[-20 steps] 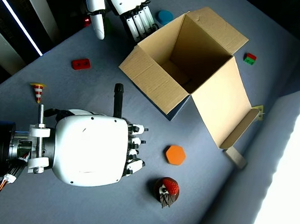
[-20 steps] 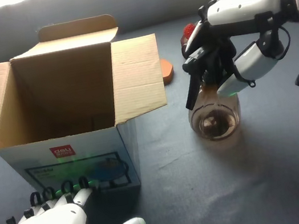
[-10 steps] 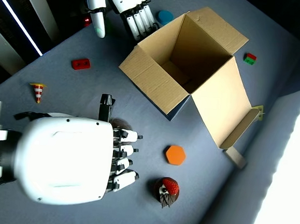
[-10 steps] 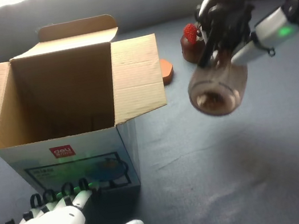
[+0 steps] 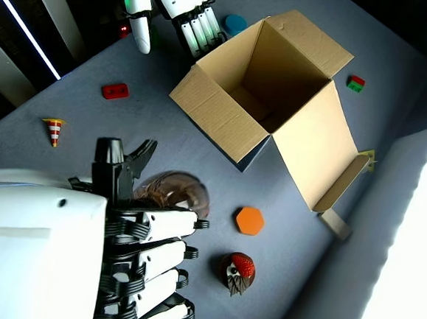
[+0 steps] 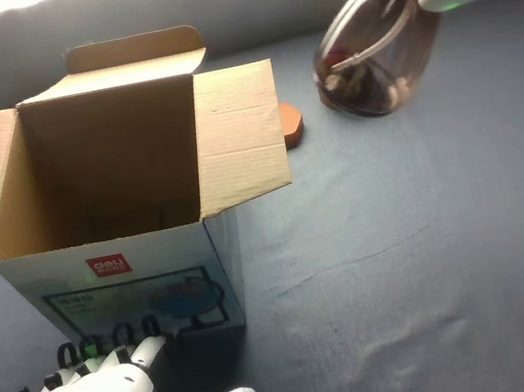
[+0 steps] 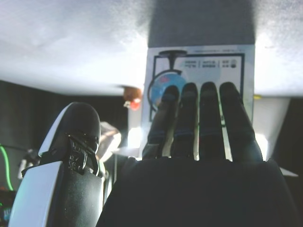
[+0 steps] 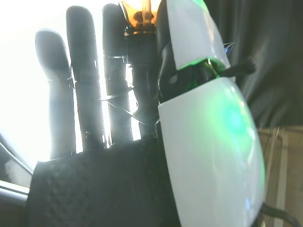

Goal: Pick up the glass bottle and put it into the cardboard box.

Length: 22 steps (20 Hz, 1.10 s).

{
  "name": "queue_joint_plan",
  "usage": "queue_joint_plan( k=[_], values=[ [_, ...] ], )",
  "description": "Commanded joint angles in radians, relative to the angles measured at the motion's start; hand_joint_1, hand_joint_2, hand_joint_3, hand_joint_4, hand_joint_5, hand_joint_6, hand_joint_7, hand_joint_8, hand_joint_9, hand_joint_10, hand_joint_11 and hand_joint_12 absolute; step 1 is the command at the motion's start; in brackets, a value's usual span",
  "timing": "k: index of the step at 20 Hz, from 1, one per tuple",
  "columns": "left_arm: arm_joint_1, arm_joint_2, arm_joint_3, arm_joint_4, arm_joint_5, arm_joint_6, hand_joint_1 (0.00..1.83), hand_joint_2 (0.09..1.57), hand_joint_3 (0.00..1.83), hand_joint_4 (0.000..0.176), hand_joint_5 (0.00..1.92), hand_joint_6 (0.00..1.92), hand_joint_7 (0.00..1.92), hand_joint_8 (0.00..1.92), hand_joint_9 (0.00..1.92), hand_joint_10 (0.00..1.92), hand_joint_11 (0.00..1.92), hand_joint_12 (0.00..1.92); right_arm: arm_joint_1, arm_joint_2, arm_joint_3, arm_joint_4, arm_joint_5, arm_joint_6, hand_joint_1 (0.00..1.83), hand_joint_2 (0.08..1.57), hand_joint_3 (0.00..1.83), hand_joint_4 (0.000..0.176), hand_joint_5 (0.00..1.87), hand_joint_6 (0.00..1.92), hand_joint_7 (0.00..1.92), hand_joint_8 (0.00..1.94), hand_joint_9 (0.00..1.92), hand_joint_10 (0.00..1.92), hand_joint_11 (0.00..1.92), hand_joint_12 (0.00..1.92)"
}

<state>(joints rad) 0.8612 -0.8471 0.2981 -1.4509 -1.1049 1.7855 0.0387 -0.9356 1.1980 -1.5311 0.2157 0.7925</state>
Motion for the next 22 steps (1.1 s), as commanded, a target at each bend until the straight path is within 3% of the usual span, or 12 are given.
queue_joint_plan(
  k=[1,2,7,11,13,18,22],
  values=[
    [-0.001,0.004,-0.006,0.069,-0.040,-0.005,0.00,1.26,0.00,0.000,0.04,0.00,0.04,0.00,0.01,0.00,0.00,0.00,0.026,0.007,0.000,0.066,0.032,0.005,1.23,1.11,0.00,0.000,0.89,1.10,1.09,0.91,0.94,0.98,0.61,1.52],
    [-0.003,0.004,-0.006,0.069,-0.039,-0.005,0.00,1.26,0.00,0.000,0.04,0.00,0.04,0.00,0.01,0.00,0.00,0.00,0.029,0.007,0.000,0.101,0.045,-0.018,1.23,1.12,0.00,0.000,0.89,1.10,1.09,0.91,0.93,0.97,0.60,1.51],
    [-0.010,0.005,-0.008,0.069,-0.032,-0.005,0.00,1.26,0.00,0.000,0.05,0.00,0.04,0.00,0.01,0.00,0.00,0.00,0.018,0.007,0.000,0.503,0.186,-0.332,1.23,1.12,0.00,0.000,0.88,1.10,1.06,0.95,0.91,0.98,0.62,1.49],
    [-0.006,0.002,-0.007,0.069,-0.032,-0.003,0.00,1.26,0.00,0.000,0.04,0.00,0.04,0.00,0.01,0.00,0.00,0.00,-0.025,-0.004,-0.001,0.706,0.269,-0.487,1.23,1.12,0.00,0.000,0.88,1.10,1.08,0.94,0.93,0.99,0.61,1.50],
    [0.003,-0.001,0.004,0.110,-0.009,-0.004,0.00,1.26,0.00,0.000,0.04,0.00,0.04,0.00,0.01,0.00,0.00,0.00,-0.043,-0.033,-0.002,0.828,0.294,-0.571,1.23,1.12,0.00,0.000,0.88,1.10,1.08,0.94,0.93,0.99,0.63,1.50],
    [0.012,-0.002,0.008,0.129,-0.016,-0.005,0.00,1.26,0.00,0.000,0.05,0.00,0.05,0.00,0.01,0.00,0.00,0.00,-0.043,-0.090,-0.005,0.857,0.295,-0.628,1.24,1.11,0.00,0.000,0.89,1.08,1.09,0.92,0.95,0.98,0.59,1.51],
    [0.011,-0.002,0.012,0.130,-0.016,-0.016,0.00,1.26,0.00,0.000,0.05,0.00,0.04,0.00,0.01,0.00,0.00,0.00,-0.027,-0.183,-0.005,0.896,0.247,-0.765,1.24,1.11,0.00,0.000,0.89,1.08,1.09,0.93,0.93,0.97,0.61,1.50]
  ],
)
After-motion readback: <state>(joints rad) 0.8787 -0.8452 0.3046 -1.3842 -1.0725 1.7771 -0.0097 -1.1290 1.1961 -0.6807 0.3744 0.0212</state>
